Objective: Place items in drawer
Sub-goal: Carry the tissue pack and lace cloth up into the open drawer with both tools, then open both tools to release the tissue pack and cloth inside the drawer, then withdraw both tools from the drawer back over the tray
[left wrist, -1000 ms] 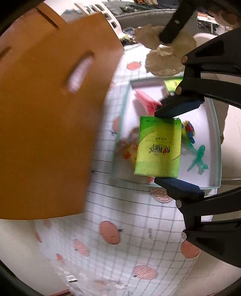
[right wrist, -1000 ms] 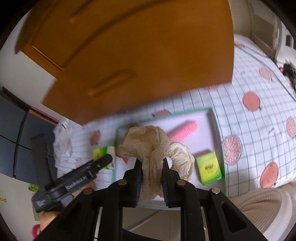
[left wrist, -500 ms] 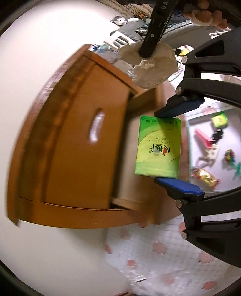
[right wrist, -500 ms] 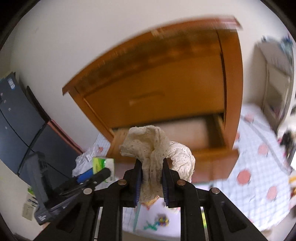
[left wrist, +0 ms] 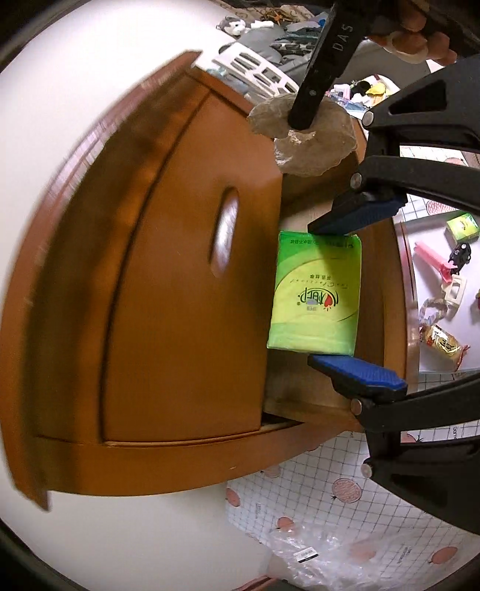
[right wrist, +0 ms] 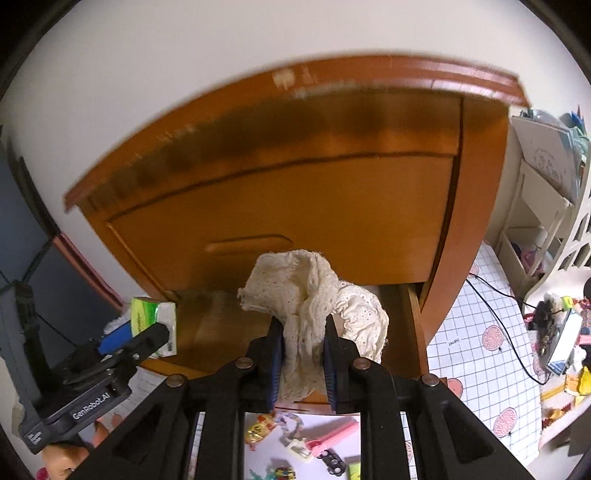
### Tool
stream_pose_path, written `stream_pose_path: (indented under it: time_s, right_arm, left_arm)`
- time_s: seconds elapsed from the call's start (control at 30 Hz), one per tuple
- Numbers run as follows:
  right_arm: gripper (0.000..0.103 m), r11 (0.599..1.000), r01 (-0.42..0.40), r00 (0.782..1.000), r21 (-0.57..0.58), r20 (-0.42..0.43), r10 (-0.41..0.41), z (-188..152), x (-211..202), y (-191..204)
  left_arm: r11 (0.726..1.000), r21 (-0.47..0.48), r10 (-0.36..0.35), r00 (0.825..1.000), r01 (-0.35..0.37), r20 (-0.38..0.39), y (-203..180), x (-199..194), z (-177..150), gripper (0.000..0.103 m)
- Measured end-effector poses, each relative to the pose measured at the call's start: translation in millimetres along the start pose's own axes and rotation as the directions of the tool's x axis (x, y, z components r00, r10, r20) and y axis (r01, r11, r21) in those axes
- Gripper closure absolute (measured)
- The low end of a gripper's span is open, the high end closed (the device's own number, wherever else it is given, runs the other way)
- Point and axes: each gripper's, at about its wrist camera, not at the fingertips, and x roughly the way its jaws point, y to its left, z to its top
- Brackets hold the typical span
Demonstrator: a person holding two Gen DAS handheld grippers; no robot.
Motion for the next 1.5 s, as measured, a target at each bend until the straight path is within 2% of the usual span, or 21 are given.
stream_pose_path:
  time_s: [0.33,0.4,0.47,0.53,0.63,0.77,0.9,1.03,1.1,1.17,1.2,1.5]
  right_arm:
    - [0.079,0.996,0.062,0.996,-0.072,-0.066,-0.067,-6.9,38.0,15.9]
    - [0.065,0.996,0.06,0.995,-0.073,-0.075,-0.065,-8.3,45.3,15.0]
    - [0.057,0.995,0.062,0.994,-0.077,-0.08,-0.069,-10.3,47.4,16.2]
    - [0.056,0.994,0.065,0.994,-0.084,-0.082,-0.072,-11.9,49.2,16.4]
    - [0.044,0.995,0.064,0.994,-0.08,-0.084,-0.071,-13.2,47.5,18.4]
    - [0.038,0.995,0.068,0.993,-0.07,-0.086,-0.074,-16.5,50.6,14.1]
    - [0.027,0.996,0.069,0.994,-0.057,-0.084,-0.074,-19.1,51.8,9.7]
    - [0.016,0.996,0.071,0.994,-0.055,-0.077,-0.075,-22.1,49.4,7.0]
    - [0.011,0.996,0.073,0.994,-0.055,-0.072,-0.077,-24.1,47.6,5.3]
    - [0.005,0.996,0.075,0.994,-0.054,-0.072,-0.079,-24.4,47.9,6.4]
    - [0.002,0.996,0.077,0.994,-0.052,-0.071,-0.08,-25.5,47.6,5.4]
    - [0.0,0.995,0.085,0.995,-0.052,-0.055,-0.088,-32.9,40.5,1.8]
  left_arm:
    - [0.999,0.006,0.039,0.998,-0.039,-0.047,9.0,23.1,1.1,0.038]
    - [0.999,0.0,0.043,0.998,-0.044,-0.052,8.1,23.1,-0.1,0.038]
    - [0.999,-0.004,0.048,0.997,-0.048,-0.053,10.0,23.1,-0.5,0.038]
    - [0.999,-0.008,0.049,0.997,-0.049,-0.053,11.1,21.9,-0.5,0.036]
    - [0.999,-0.014,0.05,0.998,-0.051,-0.044,11.7,20.2,-2.0,0.028]
    - [0.998,-0.009,0.06,0.997,-0.061,-0.056,11.6,23.2,-3.5,0.027]
    - [0.997,-0.015,0.07,0.996,-0.071,-0.047,11.3,21.3,-4.7,0.024]
    - [0.996,-0.017,0.087,0.996,-0.087,-0.02,10.8,18.3,-7.4,0.01]
    - [0.995,-0.013,0.094,0.996,-0.094,-0.002,15.2,19.6,-10.8,0.008]
    - [0.995,-0.006,0.104,0.995,-0.104,0.006,14.2,17.7,-12.1,0.0]
    - [0.995,-0.004,0.104,0.995,-0.104,0.011,14.6,17.6,-11.6,0.0]
    - [0.994,-0.03,0.102,0.994,-0.101,0.041,18.4,7.3,-16.9,0.0]
